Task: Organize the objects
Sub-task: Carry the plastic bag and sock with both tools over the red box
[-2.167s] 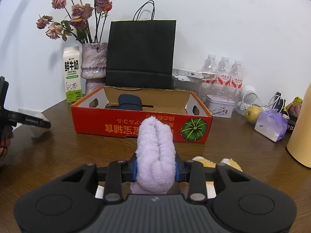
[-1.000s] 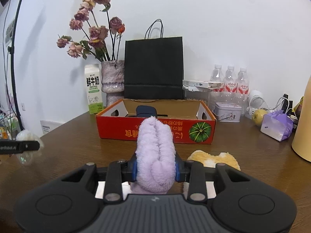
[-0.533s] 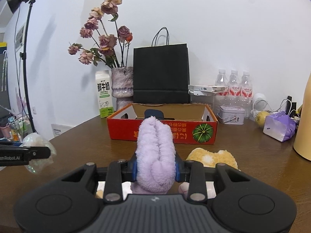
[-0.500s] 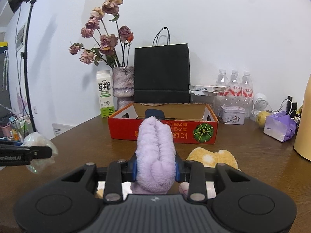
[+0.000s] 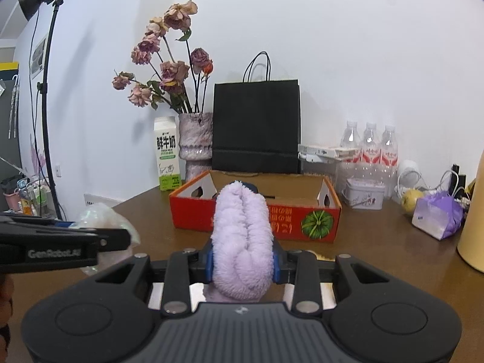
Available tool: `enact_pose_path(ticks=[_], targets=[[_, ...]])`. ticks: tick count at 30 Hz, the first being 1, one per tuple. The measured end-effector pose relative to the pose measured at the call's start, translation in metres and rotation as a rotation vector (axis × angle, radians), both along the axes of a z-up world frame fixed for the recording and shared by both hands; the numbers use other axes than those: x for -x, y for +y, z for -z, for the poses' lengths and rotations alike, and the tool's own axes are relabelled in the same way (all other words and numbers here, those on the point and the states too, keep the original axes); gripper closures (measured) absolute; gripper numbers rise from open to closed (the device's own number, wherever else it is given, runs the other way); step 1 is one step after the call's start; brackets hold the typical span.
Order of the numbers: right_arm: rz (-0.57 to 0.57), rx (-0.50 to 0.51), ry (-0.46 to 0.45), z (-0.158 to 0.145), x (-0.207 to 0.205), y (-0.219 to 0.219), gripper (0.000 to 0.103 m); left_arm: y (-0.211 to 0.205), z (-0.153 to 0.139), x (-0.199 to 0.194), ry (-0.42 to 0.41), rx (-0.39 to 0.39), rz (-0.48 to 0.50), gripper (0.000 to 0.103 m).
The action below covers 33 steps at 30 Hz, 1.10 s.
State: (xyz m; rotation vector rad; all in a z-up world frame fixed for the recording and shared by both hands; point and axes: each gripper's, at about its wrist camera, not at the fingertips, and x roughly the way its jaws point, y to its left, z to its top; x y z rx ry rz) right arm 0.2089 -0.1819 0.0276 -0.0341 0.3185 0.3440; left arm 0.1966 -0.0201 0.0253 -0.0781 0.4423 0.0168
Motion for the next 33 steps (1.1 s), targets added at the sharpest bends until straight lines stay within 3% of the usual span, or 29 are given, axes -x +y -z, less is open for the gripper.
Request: enact_pose_path(ticks=[16,33], targets=[[0.007,0.044,0.007,-0.034,-0.091,0.018,0.071,0.006,-0.033,-0.094,-0.05,0.062,-0.051,0.062],[0.022,0.115,0.147,-0.039,-0.229,0.045,0.071,0.03,-0.039,-0.208,-0.051,0.15,-0.096,0.062]])
